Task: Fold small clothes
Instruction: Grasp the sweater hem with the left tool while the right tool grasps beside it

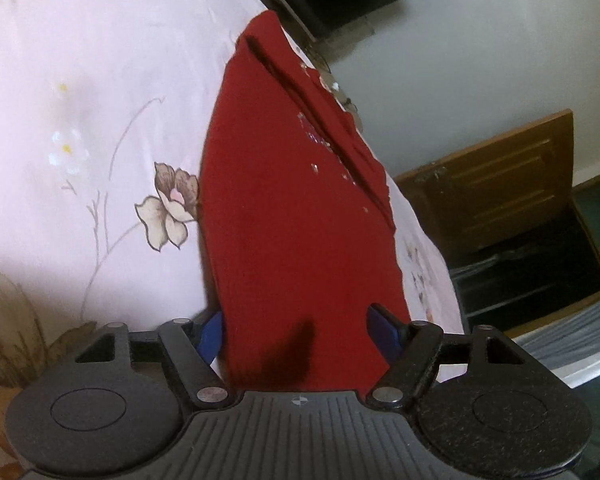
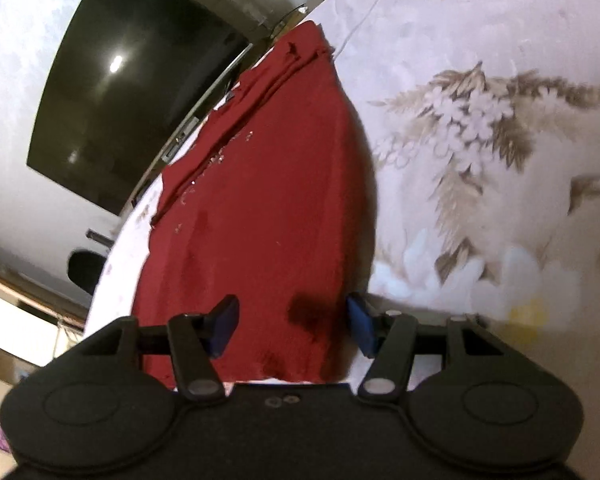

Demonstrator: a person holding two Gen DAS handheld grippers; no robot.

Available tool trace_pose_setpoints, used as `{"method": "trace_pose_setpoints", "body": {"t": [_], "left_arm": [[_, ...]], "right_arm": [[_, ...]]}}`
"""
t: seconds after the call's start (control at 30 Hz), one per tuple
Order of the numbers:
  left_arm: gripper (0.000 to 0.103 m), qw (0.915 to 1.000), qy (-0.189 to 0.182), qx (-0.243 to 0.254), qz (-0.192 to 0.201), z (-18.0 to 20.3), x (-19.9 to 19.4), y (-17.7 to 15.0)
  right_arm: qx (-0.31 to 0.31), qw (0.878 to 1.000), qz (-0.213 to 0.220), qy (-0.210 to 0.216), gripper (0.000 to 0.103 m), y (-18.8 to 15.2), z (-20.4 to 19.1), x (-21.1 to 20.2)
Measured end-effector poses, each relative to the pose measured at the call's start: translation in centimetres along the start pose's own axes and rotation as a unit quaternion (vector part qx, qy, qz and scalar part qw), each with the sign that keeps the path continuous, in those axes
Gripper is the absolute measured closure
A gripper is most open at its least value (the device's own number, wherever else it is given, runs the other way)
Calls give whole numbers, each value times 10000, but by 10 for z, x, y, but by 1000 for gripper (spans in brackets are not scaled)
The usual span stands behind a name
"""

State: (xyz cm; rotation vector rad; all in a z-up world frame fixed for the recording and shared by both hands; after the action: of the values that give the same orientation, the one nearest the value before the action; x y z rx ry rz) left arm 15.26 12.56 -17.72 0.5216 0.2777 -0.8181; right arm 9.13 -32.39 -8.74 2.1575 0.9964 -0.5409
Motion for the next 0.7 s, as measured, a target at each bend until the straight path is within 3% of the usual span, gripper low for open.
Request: {"method": "trace_pose_setpoints", "body": {"t": [0.07,0.1,0.17,0.2,0.23,0.27,0.33,0.5,0.57,0.63,0.67,0.7], "left_arm": [[30,9999,-63,-101,-50,0,6,1],[33,9999,-77,-106,-84,2,9,1],[59,9998,51,-66,-157,3,17,-1],[66,9998,125,-64,-155,1,20,-2],[85,9997,159,-108,-142,-3,20,-1],[97,9994,261,-187,-132,-9,23,-2],[99,9994,218,-250,27,-12,20,-2],[100,9980,-81,190,602,11,-9,5],[100,9979,-43,177,621,5,-13,5],[100,9985,228,175,459,-9,-7,1],[99,9983,435,230,325,-17,0,-3],[99,9985,319,194,411,-22,1,-5]], "right_arm": [[231,9995,-23,197,62,2,3,8],[318,9992,-58,241,65,3,5,12],[406,9984,-115,366,75,3,6,19],[413,9984,-125,373,77,2,6,23],[450,9982,-107,375,81,1,7,25],[507,9979,-91,388,90,1,8,26],[412,9990,-19,167,97,-2,8,24],[-236,9989,373,187,98,6,-16,-6],[-494,9974,476,226,98,8,-25,-17],[-672,9965,457,172,98,6,-25,-19],[-730,9966,368,47,98,4,-21,-13],[-807,9964,217,-164,98,0,-15,-3]]}}
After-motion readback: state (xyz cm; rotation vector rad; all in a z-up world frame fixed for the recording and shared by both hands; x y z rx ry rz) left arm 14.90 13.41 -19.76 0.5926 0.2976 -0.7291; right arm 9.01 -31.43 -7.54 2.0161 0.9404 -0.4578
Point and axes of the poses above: each gripper's, at about its wrist camera, not at the fingertips, and x roughly the way its jaws point, z to its right, y to its top, the point moved 3 cm from there along x, roughly the way its jaws point, and after that the axes turned 2 degrees about -y, right-handed, at the moved point
